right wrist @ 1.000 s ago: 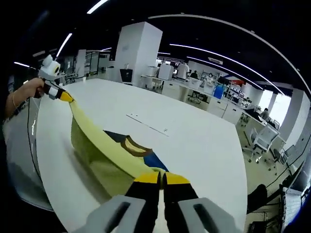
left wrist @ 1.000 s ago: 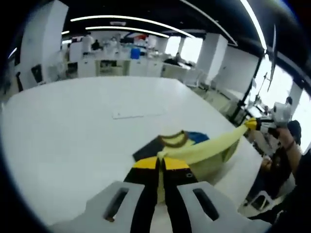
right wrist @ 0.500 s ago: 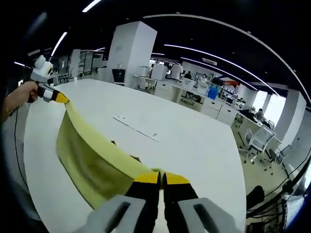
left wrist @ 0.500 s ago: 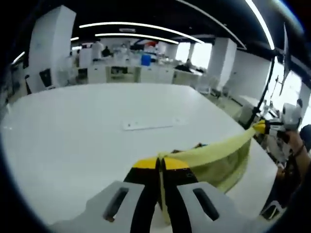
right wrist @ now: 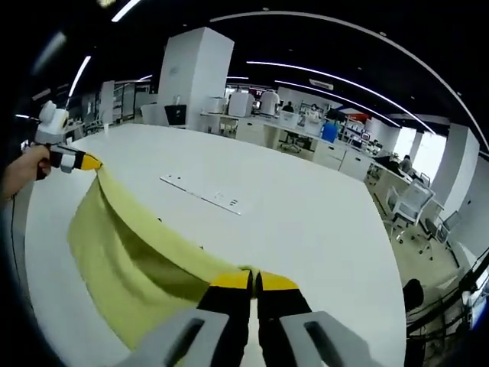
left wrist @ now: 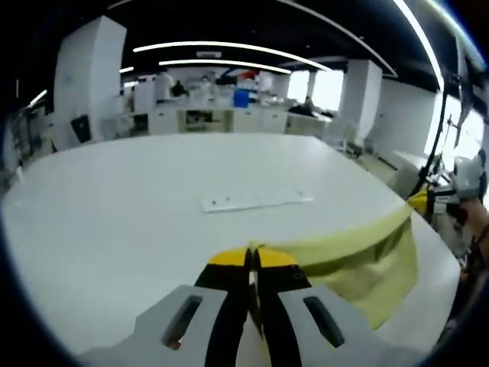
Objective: Fold the garment on the visible template until the final outline fits inside the template.
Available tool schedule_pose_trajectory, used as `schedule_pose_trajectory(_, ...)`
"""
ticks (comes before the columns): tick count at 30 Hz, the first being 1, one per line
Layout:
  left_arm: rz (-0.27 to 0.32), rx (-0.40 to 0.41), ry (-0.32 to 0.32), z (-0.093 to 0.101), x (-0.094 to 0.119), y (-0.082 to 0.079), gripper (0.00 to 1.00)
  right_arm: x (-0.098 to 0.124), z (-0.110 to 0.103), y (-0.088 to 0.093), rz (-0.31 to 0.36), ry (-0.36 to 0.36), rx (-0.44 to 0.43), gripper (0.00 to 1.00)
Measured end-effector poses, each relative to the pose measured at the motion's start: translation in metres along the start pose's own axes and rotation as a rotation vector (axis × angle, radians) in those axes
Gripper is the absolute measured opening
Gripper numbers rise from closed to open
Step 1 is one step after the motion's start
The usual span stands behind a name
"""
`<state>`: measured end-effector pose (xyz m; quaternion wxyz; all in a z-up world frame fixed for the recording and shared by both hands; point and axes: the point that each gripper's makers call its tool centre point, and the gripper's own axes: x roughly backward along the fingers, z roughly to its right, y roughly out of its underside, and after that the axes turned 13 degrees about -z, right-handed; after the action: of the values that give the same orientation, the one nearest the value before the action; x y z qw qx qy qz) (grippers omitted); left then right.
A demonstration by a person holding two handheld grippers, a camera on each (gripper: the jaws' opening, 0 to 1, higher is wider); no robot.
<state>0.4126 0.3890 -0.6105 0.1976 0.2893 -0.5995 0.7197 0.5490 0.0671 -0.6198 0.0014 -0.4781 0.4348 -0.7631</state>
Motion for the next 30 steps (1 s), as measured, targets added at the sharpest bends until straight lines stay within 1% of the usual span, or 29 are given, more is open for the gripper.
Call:
schedule_pose_trajectory(1, -0.013, 0.013, -0.008, -0.003, -0.007, 0.004, 0.00, -0.008, -0.001, 0.002, -0.009, -0.003, 0.000, 0.00)
schedule_pose_trajectory(3, -0.012, 0.021, -0.017, -0.005, -0.016, 0.009, 0.00, -0.017, -0.001, 0.006, -0.022, -0.007, -0.010, 0.00)
schedule_pose_trajectory(5, -0.019, 0.031, -0.030, -0.009, -0.029, 0.017, 0.00, -0.030, -0.002, 0.010, -0.029, -0.007, -0.016, 0.00)
schedule_pose_trajectory(7, -0.028, 0.029, -0.037, -0.010, -0.036, 0.022, 0.00, -0.040, -0.003, 0.018, -0.059, -0.008, -0.007, 0.00)
schedule_pose_trajectory(8, -0.025, 0.025, -0.041, -0.013, -0.042, 0.024, 0.00, -0.043, -0.002, 0.019, -0.059, -0.006, -0.012, 0.00)
schedule_pose_trajectory(10, -0.036, 0.024, -0.051, -0.016, -0.050, 0.029, 0.00, -0.050, -0.002, 0.022, -0.070, -0.012, -0.019, 0.00)
schedule_pose_trajectory(12, -0.045, 0.040, -0.053, -0.018, -0.056, 0.033, 0.00, -0.057, -0.002, 0.024, -0.080, -0.010, -0.020, 0.00)
schedule_pose_trajectory(17, -0.059, 0.059, -0.063, -0.021, -0.066, 0.042, 0.00, -0.068, -0.002, 0.030, -0.100, -0.012, -0.022, 0.00)
schedule_pose_trajectory(24, -0.080, 0.083, -0.073, -0.028, -0.077, 0.053, 0.00, -0.079, -0.003, 0.039, -0.129, -0.012, -0.018, 0.00)
schedule_pose_trajectory(27, -0.098, 0.076, -0.078, -0.029, -0.082, 0.059, 0.00, -0.083, -0.002, 0.042, -0.134, -0.012, -0.021, 0.00)
schedule_pose_trajectory(30, -0.104, 0.073, -0.081, -0.029, -0.083, 0.061, 0.00, -0.085, -0.002, 0.045, -0.139, -0.014, -0.021, 0.00)
